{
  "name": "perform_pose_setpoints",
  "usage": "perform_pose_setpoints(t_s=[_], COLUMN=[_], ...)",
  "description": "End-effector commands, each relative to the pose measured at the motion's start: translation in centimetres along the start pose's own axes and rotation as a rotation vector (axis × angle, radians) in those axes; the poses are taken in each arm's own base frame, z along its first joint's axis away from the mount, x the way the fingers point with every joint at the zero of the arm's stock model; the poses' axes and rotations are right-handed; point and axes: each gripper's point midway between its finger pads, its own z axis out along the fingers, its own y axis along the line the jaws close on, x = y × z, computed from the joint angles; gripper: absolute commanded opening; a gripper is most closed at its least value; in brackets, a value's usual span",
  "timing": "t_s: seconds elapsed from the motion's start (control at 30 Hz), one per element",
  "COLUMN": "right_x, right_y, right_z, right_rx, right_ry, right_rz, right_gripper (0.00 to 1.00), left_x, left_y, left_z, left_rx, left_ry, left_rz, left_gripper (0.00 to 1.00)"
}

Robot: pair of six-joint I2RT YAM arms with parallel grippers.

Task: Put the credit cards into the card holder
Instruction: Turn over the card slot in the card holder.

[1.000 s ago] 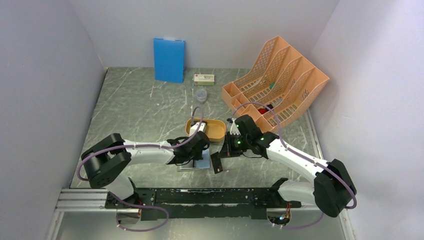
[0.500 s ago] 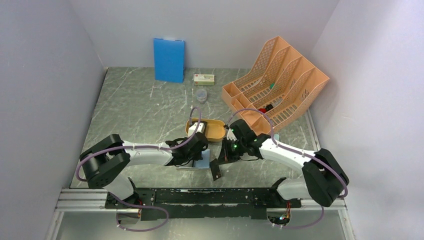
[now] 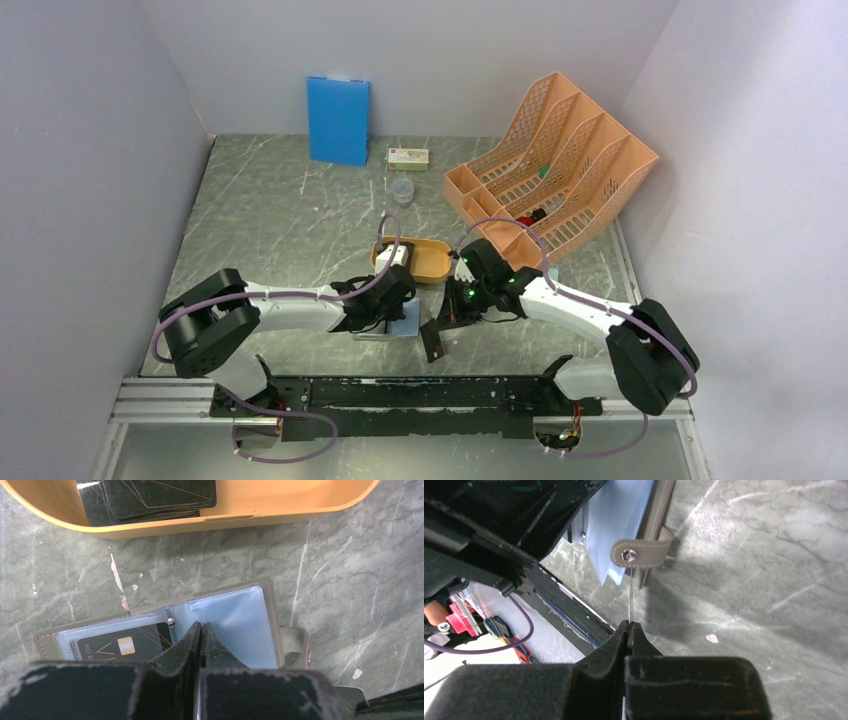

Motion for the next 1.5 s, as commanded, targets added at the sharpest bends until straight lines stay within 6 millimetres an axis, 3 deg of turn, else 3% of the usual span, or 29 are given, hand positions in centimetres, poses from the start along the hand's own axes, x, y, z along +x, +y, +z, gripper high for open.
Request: perform_pose_setpoints(t_s=[0.0, 0.3, 0.83, 0.97, 1.23, 1.47], right_x=[-0.1, -0.1, -0.7, -1.6, -2.8, -4.0], right_y=[0.3, 2.2, 2.4, 2.4, 2.8, 4.0], right_z=[-1.7, -1.2, 0.9, 1.7, 2.4, 2.6], right_rx=[0.028, -0.077, -0.119, -0.119, -0.127, -0.156], right_ry=[-0.022, -0.007, 0.009, -0.004, -0.029, -0.045], right_rz=[-0.041, -0.006, 0.043, 0.052, 0.057, 0.038], right_gripper=[0.00, 0.00, 0.00, 0.00, 0.00, 0.00], left_x=[6.6, 6.7, 6.5, 5.0, 0.4, -2.3], left_y=[5.3, 5.4, 5.1, 4.1, 1.5, 0.2], left_z=[0.0, 0.1, -0.2, -1.0, -3.9, -6.6], left_rx=[-0.152, -0.157, -0.148, -0.125, -0.048, 0.007], left_ry=[0.199, 0.198, 0.201, 0.176, 0.087, 0.044], left_rz=[0.084, 0.073, 0.059, 0.040, 0.017, -0.013], left_gripper=[0.05, 0.05, 0.05, 0.07, 0.31, 0.40])
